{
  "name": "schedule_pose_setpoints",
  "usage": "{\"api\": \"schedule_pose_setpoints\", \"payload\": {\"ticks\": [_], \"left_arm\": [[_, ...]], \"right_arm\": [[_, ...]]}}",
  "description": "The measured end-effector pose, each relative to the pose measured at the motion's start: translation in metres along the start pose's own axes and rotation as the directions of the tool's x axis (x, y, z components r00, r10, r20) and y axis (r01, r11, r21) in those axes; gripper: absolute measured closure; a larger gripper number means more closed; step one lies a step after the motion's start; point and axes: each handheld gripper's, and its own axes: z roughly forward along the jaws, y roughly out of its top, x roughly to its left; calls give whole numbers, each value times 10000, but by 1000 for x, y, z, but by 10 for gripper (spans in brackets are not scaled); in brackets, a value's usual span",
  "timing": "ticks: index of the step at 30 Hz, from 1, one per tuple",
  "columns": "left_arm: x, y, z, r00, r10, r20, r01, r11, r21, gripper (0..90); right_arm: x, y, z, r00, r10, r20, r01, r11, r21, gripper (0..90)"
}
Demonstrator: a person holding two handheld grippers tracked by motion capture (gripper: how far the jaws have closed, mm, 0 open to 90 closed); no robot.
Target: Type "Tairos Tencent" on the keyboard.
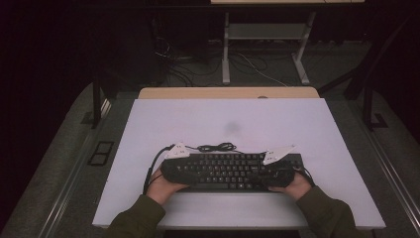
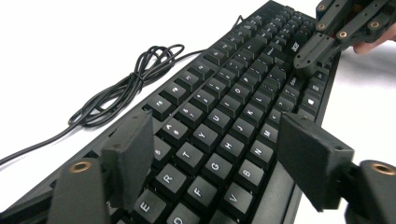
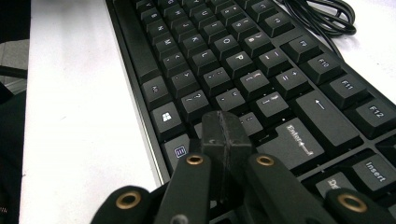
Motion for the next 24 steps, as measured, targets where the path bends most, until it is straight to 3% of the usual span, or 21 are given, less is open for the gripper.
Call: {"api": "schedule_pose_setpoints", "payload": {"ticks": [14, 20, 24], "left_arm": [[6, 5, 6, 9995, 115, -279, -112, 9999, 88, 682], [8, 3, 10, 9994, 127, -311, -113, 9989, 460, 835], [8, 3, 12, 9993, 140, -338, -113, 9969, 778, 890]], "right_arm": [[0, 0, 0, 10000, -8, -7, 8, 10000, -14, 892], [0, 0, 0, 10000, -20, -16, 20, 10000, -24, 891], [0, 0, 0, 10000, -22, -7, 22, 10000, -21, 891]]}}
